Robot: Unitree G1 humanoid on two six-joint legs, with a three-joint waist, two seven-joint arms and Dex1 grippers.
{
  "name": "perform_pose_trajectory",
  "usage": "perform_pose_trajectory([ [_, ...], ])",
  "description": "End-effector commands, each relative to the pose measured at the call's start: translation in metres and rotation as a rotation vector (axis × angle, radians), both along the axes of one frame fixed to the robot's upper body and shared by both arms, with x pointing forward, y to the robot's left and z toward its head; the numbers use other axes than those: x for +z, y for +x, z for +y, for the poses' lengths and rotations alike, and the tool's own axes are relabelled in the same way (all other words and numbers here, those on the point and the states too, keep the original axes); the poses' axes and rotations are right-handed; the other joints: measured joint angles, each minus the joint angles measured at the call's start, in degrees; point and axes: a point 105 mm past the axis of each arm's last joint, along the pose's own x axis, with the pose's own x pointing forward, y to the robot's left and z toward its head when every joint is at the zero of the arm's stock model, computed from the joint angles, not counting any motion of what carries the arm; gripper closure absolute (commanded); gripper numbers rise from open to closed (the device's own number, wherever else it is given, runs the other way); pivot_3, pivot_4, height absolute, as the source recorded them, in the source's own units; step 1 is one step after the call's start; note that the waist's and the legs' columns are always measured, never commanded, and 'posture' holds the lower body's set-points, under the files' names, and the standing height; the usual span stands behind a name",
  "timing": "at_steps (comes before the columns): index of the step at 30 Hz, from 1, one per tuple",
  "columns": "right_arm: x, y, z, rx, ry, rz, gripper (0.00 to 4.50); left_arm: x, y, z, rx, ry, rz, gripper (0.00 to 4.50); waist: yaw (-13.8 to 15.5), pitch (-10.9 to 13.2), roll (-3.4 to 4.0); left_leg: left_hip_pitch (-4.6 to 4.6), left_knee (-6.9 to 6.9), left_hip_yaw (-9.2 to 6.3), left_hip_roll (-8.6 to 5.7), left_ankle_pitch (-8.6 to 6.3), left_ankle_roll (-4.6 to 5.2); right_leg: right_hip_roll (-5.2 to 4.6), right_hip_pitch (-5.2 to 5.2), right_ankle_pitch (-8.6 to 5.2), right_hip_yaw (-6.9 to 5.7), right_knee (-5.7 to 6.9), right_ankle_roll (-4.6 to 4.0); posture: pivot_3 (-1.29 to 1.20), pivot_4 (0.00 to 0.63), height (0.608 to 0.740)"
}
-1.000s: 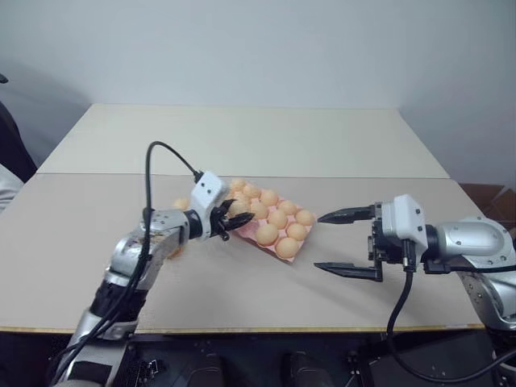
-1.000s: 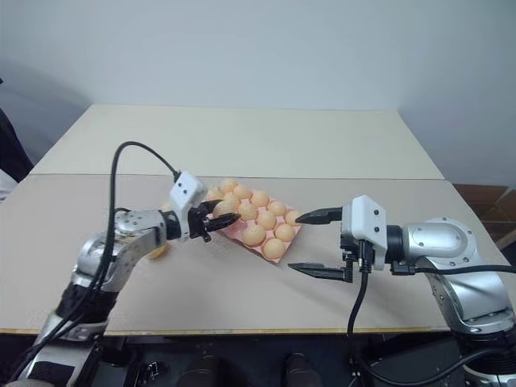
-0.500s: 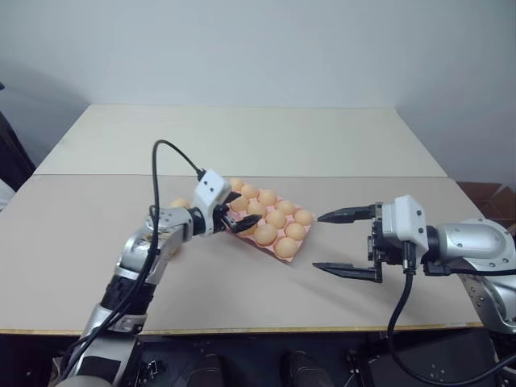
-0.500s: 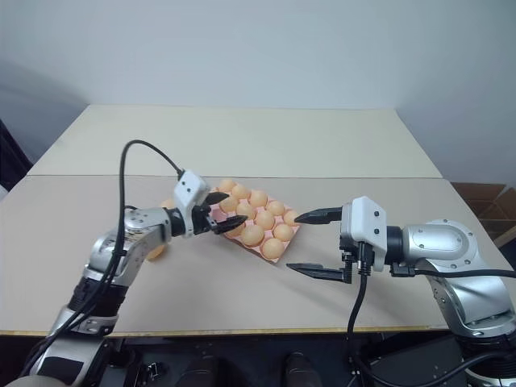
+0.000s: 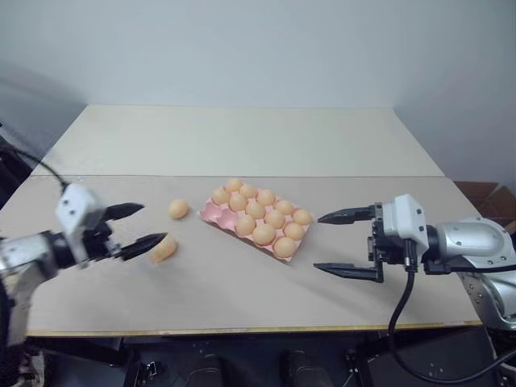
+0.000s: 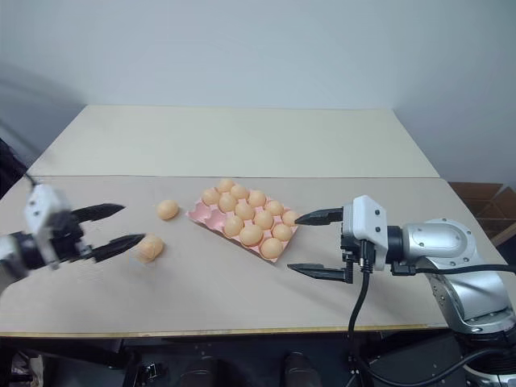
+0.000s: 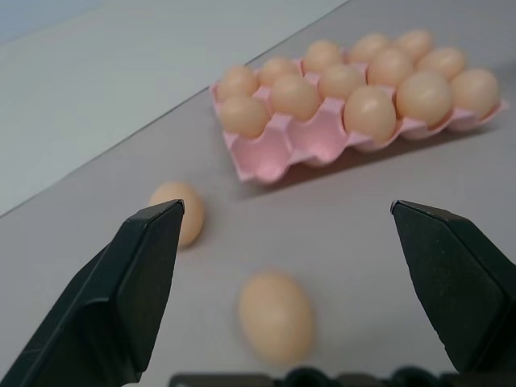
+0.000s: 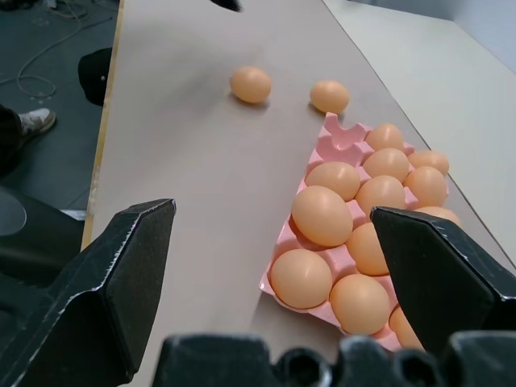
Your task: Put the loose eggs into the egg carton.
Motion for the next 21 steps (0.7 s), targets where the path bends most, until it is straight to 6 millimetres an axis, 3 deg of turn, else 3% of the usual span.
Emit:
perform_pose_trajectory([
  [1,0.007,-0.002,-0.002,0.019,0.011,-0.031,0.00,0.017,-0.019,0.002,-0.020,0.009,-0.051,0.02,0.3,0.0,0.00,0.01,0.00,0.01,0.00,0.00,0.00,-0.02,0.01,0.00,0.00,0.00,0.00,0.00,0.150,0.740],
  [7,0.007,-0.001,-0.005,0.024,0.005,-0.024,0.00,0.012,-0.032,0.012,0.057,0.020,-0.045,0.02,0.7,0.0,0.01,0.01,0.00,0.04,0.04,-0.01,-0.01,-0.01,0.00,-0.02,-0.02,0.00,-0.02,0.00,0.150,0.740],
  [13,0.007,-0.001,-0.005,0.027,0.000,-0.024,0.00,-0.002,-0.024,0.001,0.078,-0.002,0.009,0.02,0.7,0.0,0.00,0.00,0.00,0.08,0.04,-0.01,-0.01,0.00,-0.01,-0.01,0.01,-0.01,-0.02,0.00,0.150,0.740],
  [17,0.009,-0.002,-0.003,0.027,0.005,-0.033,0.00,-0.031,0.007,-0.009,0.215,-0.018,0.113,0.02,1.0,0.0,0.01,0.04,0.00,0.08,0.04,0.00,-0.01,0.01,0.03,-0.01,0.01,0.02,-0.01,0.00,0.150,0.740],
  [21,0.010,-0.003,-0.002,0.023,0.007,-0.040,0.00,-0.041,0.031,-0.017,0.302,-0.041,0.121,0.02,0.9,0.0,-0.03,0.03,0.00,0.08,0.02,0.00,-0.01,0.03,0.06,0.11,0.04,0.00,0.18,0.00,0.150,0.740],
])
